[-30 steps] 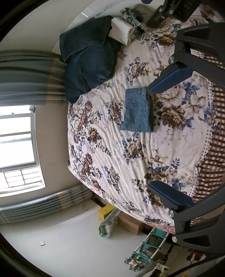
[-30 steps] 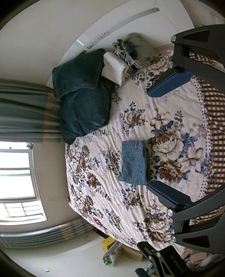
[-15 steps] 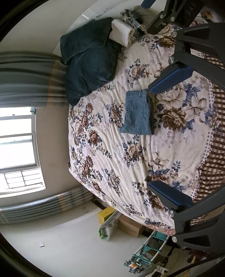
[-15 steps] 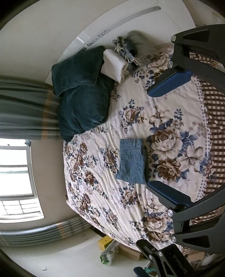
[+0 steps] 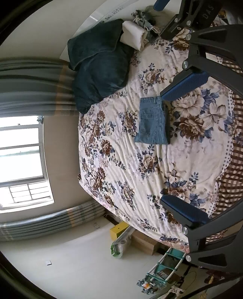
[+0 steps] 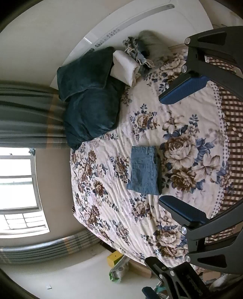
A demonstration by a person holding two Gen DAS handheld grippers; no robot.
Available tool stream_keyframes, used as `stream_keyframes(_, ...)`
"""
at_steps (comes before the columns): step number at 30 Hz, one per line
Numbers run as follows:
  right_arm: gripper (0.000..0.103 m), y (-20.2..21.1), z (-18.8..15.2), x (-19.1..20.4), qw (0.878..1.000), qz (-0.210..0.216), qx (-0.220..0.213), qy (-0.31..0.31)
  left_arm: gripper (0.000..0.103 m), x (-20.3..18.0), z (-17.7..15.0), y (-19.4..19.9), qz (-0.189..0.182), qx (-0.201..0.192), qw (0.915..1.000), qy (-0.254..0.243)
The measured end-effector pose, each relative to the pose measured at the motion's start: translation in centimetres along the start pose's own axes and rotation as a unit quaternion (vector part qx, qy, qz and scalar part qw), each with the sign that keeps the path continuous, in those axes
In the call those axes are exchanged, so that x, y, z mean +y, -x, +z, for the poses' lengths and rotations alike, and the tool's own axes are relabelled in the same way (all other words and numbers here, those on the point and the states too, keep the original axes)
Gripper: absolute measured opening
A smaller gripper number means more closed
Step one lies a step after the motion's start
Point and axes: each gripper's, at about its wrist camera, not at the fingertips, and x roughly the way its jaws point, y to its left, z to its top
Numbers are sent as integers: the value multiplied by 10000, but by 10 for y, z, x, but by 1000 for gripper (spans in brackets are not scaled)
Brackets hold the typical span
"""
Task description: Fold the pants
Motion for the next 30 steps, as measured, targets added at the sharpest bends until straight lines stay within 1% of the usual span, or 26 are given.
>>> stream_keyframes(12,100,1,1,-1,10000,6,-42,3,103,0,-2,2,27,-28,10000,1)
stream_keyframes(21,100,6,10,-5,10000,-1,-90,-7,103,-1,-3,2,20,-37,10000,5)
stream_keyframes(30,100,7,8,-6,10000,-4,-80,-10,103,2,5,4,31,-63,10000,0)
